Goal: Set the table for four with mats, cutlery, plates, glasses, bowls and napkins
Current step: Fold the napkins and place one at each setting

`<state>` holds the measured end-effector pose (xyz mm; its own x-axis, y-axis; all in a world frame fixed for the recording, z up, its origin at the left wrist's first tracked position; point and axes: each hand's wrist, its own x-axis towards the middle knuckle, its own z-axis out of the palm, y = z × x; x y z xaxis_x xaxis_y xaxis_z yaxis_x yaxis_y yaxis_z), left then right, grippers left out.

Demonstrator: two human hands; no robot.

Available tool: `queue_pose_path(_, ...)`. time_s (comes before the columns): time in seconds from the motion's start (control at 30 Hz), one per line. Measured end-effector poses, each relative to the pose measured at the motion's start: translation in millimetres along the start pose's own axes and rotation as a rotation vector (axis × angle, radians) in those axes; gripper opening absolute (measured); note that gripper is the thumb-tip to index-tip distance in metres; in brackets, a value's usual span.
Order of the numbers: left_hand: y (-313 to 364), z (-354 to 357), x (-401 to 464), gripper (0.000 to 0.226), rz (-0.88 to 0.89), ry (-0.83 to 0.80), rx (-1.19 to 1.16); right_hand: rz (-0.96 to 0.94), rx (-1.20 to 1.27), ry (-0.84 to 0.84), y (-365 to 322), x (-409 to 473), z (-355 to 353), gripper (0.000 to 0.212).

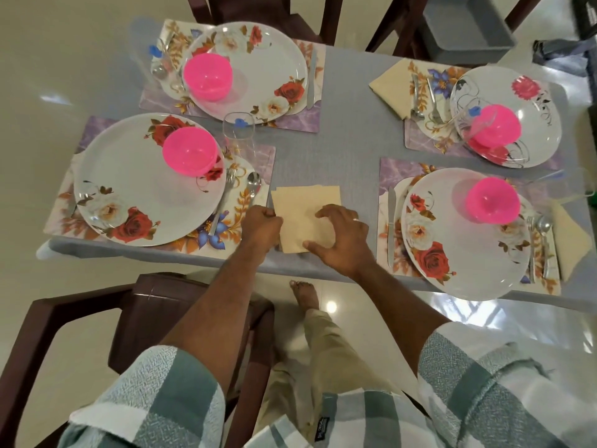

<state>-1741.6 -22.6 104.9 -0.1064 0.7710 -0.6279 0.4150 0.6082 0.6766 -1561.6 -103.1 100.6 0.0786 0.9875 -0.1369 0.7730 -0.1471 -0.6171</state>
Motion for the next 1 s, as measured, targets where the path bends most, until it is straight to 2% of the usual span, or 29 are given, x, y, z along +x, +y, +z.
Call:
queue_pose_path(0.07, 4, 0, -5, 0.018, -0.025, -0.008, -0.074, -0.071, -0.065, -0.067, -2, -5, 4, 0.08)
queue_pose_path(0.13, 8, -1, -9, 0.016, -0.052, -0.034, -0.139, -0.11, -0.16, -0.117, -4, -7, 10, 0.081)
queue_pose_path(0.27, 6, -8, -4, 0.01, -0.046, -0.108, -0.151, -0.06, -0.204, -0.009, -3, -3, 15, 0.049)
queue_pose_path(0.33, 3, -14, 0, 0.012, 0.085, -0.08, -0.061, -0.036, -0.176, 0.044, 1, 0, 11, 0.034)
queue_pose_path(0.4, -2, -22, 6, 0.025, 0.36, -0.011, 0.152, -0.016, -0.06, 0.077, 5, 2, 5, 0.028)
queue_pose_path(0.47, -6, -28, 12, 0.044, 0.595, -0.02, 0.372, 0.059, 0.134, 0.085, 2, 4, -2, 0.024)
queue_pose_path(0.53, -4, -29, 14, 0.052, 0.666, -0.074, 0.46, 0.12, 0.247, 0.094, -1, 7, -11, 0.02)
queue_pose_path(0.57, 0, -26, 14, 0.052, 0.645, -0.093, 0.441, 0.146, 0.293, 0.102, -2, 9, -14, 0.018)
queue_pose_path(0.63, 11, -18, 10, 0.044, 0.476, -0.114, 0.272, 0.242, 0.436, 0.151, -2, 15, -20, 0.016)
queue_pose_path(0.7, 21, -8, 6, 0.035, 0.257, -0.17, 0.027, 0.398, 0.712, 0.229, -2, 23, -28, 0.016)
queue_pose_path(0.77, 27, 1, 5, 0.036, 0.188, -0.172, -0.088, 0.527, 1.008, 0.255, -2, 30, -38, 0.02)
queue_pose_path(0.83, 34, 4, 6, 0.041, 0.18, -0.168, -0.121, 0.567, 1.267, 0.179, -1, 33, -47, 0.023)
queue_pose_path(0.9, 43, 3, 6, 0.05, 0.083, -0.278, -0.246, 0.539, 1.449, 0.085, 1, 31, -55, 0.028)
queue_pose_path(1.0, 50, 1, 6, 0.063, -0.066, -0.458, -0.379, 0.598, 1.515, 0.009, 11, 29, -59, 0.031)
